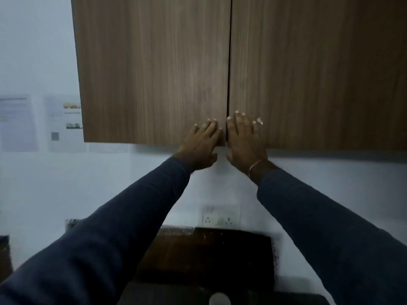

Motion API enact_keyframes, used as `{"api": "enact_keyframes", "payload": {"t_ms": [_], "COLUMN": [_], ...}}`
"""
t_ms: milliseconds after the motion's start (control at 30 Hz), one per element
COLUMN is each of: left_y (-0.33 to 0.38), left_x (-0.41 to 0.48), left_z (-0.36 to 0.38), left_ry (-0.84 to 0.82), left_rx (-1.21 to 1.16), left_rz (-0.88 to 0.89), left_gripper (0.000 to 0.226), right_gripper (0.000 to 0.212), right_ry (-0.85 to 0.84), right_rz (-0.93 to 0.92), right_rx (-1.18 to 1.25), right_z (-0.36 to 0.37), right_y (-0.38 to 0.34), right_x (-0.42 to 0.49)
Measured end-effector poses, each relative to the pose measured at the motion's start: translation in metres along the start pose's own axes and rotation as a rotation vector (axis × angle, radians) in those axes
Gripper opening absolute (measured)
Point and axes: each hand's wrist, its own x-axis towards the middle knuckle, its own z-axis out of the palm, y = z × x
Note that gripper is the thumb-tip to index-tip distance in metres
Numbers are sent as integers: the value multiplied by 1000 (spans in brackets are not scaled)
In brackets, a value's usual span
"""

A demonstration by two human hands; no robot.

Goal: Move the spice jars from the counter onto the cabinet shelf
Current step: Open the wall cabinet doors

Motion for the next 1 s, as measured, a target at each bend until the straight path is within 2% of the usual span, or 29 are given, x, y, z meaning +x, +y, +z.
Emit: {"api": "enact_keyframes", "payload": {"t_ms": [100,333,467,533,633,667,733,800,867,1000], "left_y": [-10,-20,-19,-11,11,22,39,56,71,105], "left_x": [12,26,26,27,28,30,35,34,31,23], "left_z": [10,28,20,7,-20,-31,-46,-56,-67,-92], "left_ry": [11,61,33,40,75,104,224,394,506,591], "left_rx": [-11,-37,-139,-395,-1153,-1302,-1453,-1543,-1573,-1642], "left_rz": [29,51,31,-6,-122,-184,-314,-367,-317,-38], "left_gripper": [79,79,65,50,38,36,34,34,37,32], "right_gripper": [89,78,69,67,73,74,71,64,62,49], "right_ry": [17,115,157,194,224,235,273,360,462,548], "right_rz": [34,-104,-219,-265,-318,-341,-404,-446,-444,-357], "right_rx": [-52,-241,-249,-238,-199,-178,-120,-38,89,443], "right_z": [11,37,32,23,5,-3,-18,-35,-55,-103], "right_y": [2,20,27,30,36,40,45,51,55,62], "right_x": [10,20,21,17,7,2,-7,-19,-33,-73]}}
